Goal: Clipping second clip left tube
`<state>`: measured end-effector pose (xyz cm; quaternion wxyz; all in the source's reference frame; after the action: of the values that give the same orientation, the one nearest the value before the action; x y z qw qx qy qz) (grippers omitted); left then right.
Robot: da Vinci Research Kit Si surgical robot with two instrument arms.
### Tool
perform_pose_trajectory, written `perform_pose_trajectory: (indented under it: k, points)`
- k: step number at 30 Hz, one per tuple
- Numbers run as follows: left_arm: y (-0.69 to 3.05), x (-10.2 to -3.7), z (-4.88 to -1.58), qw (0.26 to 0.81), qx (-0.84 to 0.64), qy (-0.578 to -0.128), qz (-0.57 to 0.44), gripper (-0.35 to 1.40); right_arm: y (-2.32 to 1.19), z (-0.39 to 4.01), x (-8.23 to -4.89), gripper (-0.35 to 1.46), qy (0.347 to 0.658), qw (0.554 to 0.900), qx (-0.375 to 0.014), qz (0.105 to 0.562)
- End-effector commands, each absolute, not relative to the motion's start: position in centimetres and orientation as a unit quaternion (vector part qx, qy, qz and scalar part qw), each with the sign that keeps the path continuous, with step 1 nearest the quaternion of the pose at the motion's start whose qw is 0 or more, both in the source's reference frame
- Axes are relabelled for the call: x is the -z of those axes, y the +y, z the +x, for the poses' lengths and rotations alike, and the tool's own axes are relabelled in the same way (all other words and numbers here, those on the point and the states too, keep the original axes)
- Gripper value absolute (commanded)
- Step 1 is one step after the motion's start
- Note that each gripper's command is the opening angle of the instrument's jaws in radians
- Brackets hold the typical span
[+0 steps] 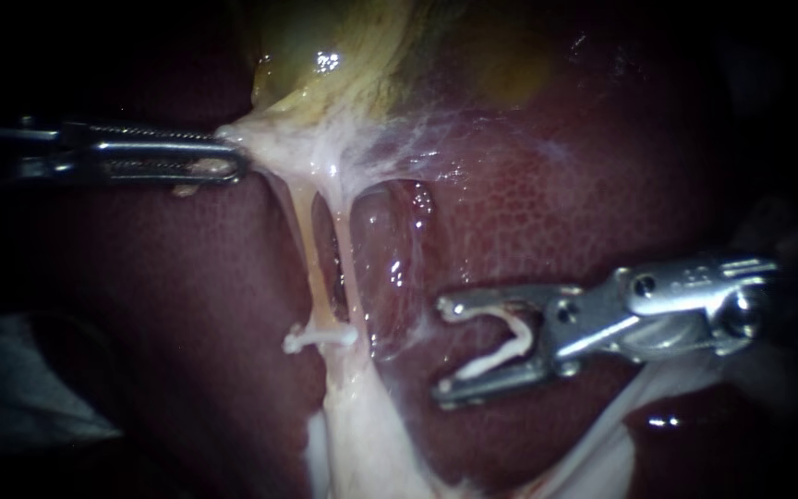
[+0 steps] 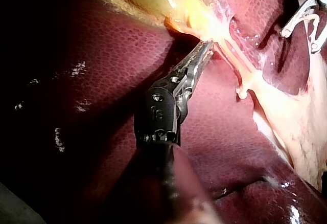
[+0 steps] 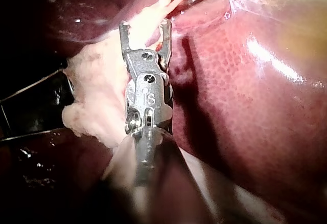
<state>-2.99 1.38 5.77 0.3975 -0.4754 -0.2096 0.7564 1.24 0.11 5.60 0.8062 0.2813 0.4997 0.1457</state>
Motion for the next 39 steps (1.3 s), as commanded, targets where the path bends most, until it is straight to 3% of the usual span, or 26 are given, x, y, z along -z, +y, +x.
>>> perform_pose_trajectory:
  k: [1,11,19,30,39]
  points:
    - [1.38,-5.77,-2.99,0.398,-0.756,-0.209,-0.475,-0.35,0.13,1.3,-5.64,0.5,0.501,0.804,-0.148,0.285]
    - [1.38,-5.77,-2.99,0.398,-0.756,-0.208,-0.475,-0.35,0.2,1.66,-6.06,0.5,0.506,0.78,-0.182,0.32]
    - [1.38,-5.77,-3.0,0.399,-0.756,-0.208,-0.475,-0.35,0.14,1.84,-6.37,0.49,0.502,0.771,-0.185,0.345]
    - [1.39,-5.77,-3.01,0.399,-0.756,-0.208,-0.475,-0.35,0.08,1.94,-6.67,0.49,0.501,0.772,-0.186,0.346]
    - [1.39,-5.77,-3.02,0.397,-0.758,-0.206,-0.476,-0.35,0.1,2.17,-6.73,0.48,0.529,0.738,-0.196,0.37]
